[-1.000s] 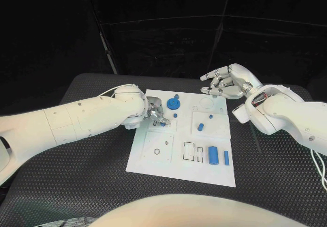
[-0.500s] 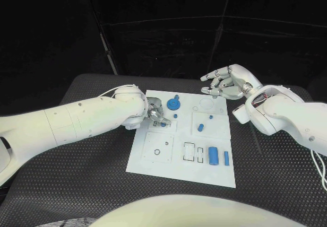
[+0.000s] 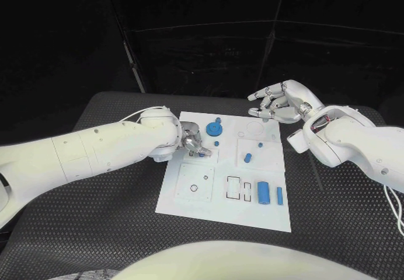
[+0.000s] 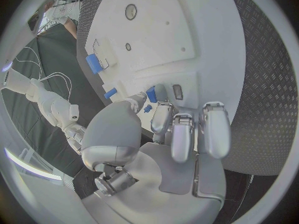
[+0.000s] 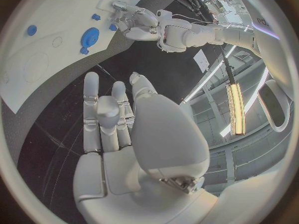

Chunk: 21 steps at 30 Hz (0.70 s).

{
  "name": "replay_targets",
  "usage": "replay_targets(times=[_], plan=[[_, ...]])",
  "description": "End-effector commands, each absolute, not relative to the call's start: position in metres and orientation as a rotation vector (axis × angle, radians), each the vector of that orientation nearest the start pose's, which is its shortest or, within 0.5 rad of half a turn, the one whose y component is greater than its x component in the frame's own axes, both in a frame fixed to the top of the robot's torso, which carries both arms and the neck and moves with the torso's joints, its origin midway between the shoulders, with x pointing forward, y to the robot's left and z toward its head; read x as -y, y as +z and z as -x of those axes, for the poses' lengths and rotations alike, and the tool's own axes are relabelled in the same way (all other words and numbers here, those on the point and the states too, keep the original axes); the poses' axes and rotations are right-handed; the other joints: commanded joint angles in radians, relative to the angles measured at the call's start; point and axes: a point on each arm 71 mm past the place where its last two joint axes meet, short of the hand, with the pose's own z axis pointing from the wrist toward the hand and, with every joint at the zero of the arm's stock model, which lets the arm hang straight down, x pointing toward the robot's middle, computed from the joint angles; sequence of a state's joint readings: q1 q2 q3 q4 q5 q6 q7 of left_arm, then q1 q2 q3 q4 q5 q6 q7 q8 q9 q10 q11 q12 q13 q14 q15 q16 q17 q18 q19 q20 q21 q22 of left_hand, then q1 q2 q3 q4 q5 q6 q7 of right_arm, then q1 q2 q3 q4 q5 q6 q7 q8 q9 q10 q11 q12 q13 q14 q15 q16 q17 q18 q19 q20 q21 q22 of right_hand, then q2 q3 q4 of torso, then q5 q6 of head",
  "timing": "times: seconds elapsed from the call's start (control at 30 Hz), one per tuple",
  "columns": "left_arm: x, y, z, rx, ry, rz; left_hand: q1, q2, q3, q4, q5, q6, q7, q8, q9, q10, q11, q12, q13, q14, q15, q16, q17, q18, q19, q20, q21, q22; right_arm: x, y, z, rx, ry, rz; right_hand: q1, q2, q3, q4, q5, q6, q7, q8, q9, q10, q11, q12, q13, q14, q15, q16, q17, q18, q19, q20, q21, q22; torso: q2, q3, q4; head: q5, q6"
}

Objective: Assemble the parts on the task board

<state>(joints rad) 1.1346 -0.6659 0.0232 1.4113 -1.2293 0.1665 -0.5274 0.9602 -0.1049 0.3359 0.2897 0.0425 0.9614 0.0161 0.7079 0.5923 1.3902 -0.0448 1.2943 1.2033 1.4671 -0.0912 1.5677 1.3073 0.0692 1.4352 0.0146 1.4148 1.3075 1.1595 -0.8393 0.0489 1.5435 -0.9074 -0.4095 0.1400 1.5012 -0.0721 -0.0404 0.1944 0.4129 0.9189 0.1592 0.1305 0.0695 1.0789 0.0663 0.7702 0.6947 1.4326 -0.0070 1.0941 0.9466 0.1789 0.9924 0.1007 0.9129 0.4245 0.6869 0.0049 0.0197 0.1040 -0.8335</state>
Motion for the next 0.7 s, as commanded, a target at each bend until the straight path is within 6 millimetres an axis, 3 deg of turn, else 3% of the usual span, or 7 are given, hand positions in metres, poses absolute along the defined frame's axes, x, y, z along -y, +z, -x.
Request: replay_targets(times=[0.03, 0.47, 0.63, 0.7], plan=[[-0.16, -0.237, -0.489, -2.304, -0.393, 0.04, -0.012, 0.002, -0.012, 0.0, 0.005, 0.006, 0.001, 0.003, -0.001, 0.004, -0.002, 0.002, -0.002, 0.104, -0.005, 0.003, 0.263, -0.014, 0.007, 0.001, 0.001, 0.025, 0.194, -0.159, -0.487, -1.54, 1.112, -0.305, -0.013, 0.001, 0.001, 0.009, -0.003, -0.007, -0.001, 0.003, -0.001, -0.006, 0.002, 0.004, -0.001, -0.005, 0.0, -0.004, 0.0, 0.005, 0.007, 0.003, -0.006, -0.002, 0.0, 0.0006, 0.0004, 0.0, 0.003], [-0.171, -0.192, -0.5, -2.246, -0.429, 0.053, -0.015, 0.001, -0.063, 0.001, 0.005, -0.027, 0.012, -0.014, -0.009, -0.045, 0.006, -0.059, -0.077, 0.104, -0.002, 0.003, 0.263, -0.005, -0.016, 0.003, -0.028, -0.014, 0.198, -0.16, -0.489, -1.538, 1.103, -0.313, -0.016, 0.001, -0.001, 0.012, -0.003, -0.008, -0.001, 0.004, -0.001, -0.006, 0.002, 0.005, -0.001, -0.004, 0.0, -0.003, 0.002, 0.005, 0.007, 0.003, -0.007, -0.002, 0.001, 0.0007, -0.0009, -0.003, 0.01], [-0.187, -0.17, -0.517, -2.213, -0.392, 0.077, 0.003, 0.004, -0.111, -0.002, 0.004, -0.082, 0.038, -0.068, -0.041, -0.118, 0.028, -0.146, -0.178, 0.104, 0.014, 0.003, 0.263, 0.006, -0.048, 0.014, -0.067, -0.065, 0.198, -0.16, -0.489, -1.539, 1.101, -0.315, -0.016, 0.001, -0.001, 0.012, -0.003, -0.008, -0.001, 0.004, -0.001, -0.006, 0.002, 0.005, -0.001, -0.004, 0.0, -0.003, 0.002, 0.005, 0.007, 0.003, -0.007, -0.002, 0.002, 0.0008, 0.0001, -0.004, 0.015], [-0.192, -0.165, -0.525, -2.202, -0.384, 0.101, 0.03, 0.008, -0.122, -0.002, 0.005, -0.121, 0.058, -0.113, -0.067, -0.174, 0.047, -0.211, -0.251, 0.104, 0.029, 0.003, 0.263, 0.012, -0.071, 0.024, -0.095, -0.101, 0.198, -0.16, -0.489, -1.539, 1.1, -0.315, -0.016, 0.001, -0.001, 0.012, -0.003, -0.008, -0.001, 0.004, -0.001, -0.006, 0.002, 0.005, -0.001, -0.004, 0.0, -0.003, 0.002, 0.005, 0.007, 0.003, -0.007, -0.002, 0.002, 0.0, 0.001, -0.004, 0.019]])
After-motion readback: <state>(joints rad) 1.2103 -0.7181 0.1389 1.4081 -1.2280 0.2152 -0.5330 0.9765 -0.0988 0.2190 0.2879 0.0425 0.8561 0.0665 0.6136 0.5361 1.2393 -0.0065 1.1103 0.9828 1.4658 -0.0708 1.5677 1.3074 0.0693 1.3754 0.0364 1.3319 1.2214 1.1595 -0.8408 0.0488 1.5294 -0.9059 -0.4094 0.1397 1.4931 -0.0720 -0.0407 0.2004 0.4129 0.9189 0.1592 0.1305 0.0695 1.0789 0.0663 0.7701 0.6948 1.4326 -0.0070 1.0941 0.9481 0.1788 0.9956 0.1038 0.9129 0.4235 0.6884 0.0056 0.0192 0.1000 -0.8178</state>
